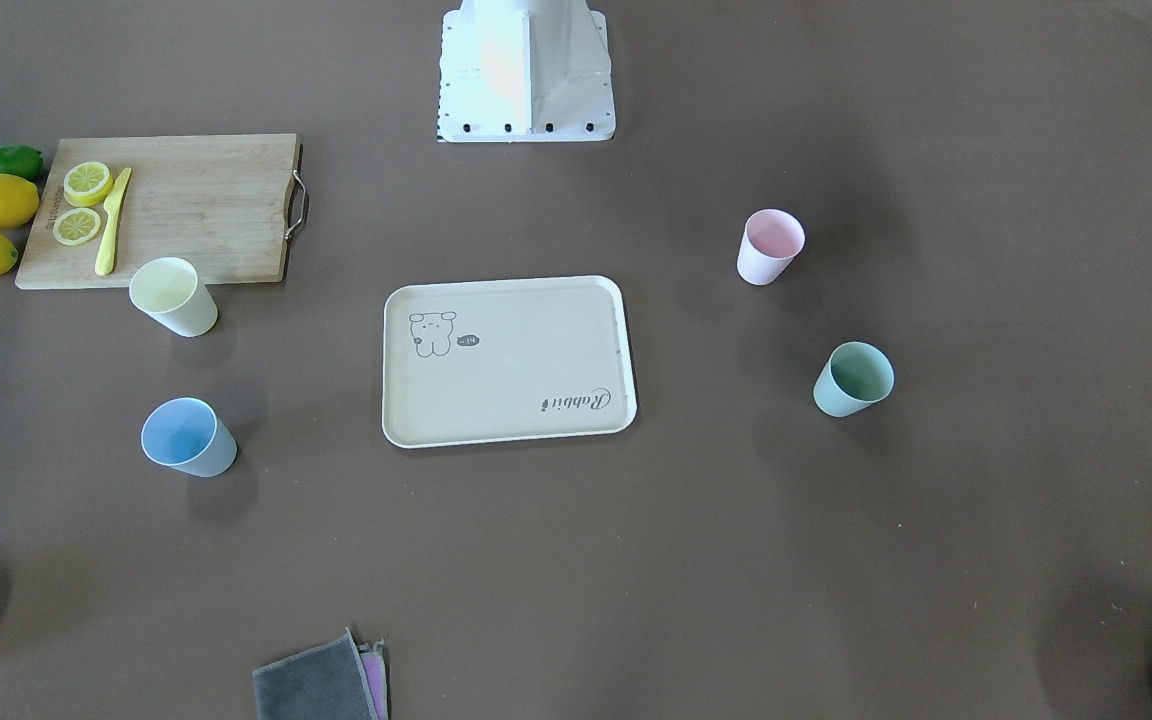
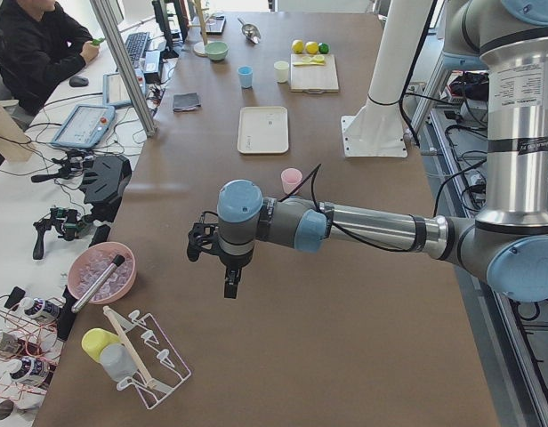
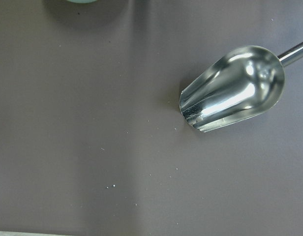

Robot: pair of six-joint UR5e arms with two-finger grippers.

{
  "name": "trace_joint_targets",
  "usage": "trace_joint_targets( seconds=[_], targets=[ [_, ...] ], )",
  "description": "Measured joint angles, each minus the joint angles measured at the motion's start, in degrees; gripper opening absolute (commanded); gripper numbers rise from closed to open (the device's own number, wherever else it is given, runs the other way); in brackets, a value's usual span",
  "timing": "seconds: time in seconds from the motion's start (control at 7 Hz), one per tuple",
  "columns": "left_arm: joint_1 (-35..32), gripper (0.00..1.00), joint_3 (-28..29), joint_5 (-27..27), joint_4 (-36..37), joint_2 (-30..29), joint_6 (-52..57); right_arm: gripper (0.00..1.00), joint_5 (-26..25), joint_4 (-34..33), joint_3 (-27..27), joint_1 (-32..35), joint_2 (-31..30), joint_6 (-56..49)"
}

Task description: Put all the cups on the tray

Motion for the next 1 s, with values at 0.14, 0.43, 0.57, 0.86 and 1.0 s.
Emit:
trace_joint_targets(
  seconds=[0.14, 0.43, 0.57, 0.86, 1.0],
  targets=[
    [0.00, 0.98, 0.01, -0.07, -0.13, 0.01, 0.03, 1.00, 0.05, -0.02, 0.05, 0.00, -0.16, 0.00],
    [0.00, 0.98, -0.19, -0.24, -0.19, -0.05, -0.13, 1.00, 0.16, -0.03, 0.23, 0.01, -0.60, -0.01],
    [0.00, 0.98, -0.24, -0.33, -0.20, -0.05, -0.17, 1.00, 0.18, -0.03, 0.27, 0.02, -0.65, -0.06],
    [0.00, 0.98, -0.23, -0.48, -0.44, 0.03, -0.04, 1.00, 0.24, -0.03, 0.32, 0.03, -0.69, -0.18],
    [0.00, 0.98, -0.19, -0.45, -0.61, 0.06, 0.00, 1.00, 0.26, -0.03, 0.33, 0.03, -0.69, -0.18]
  ],
)
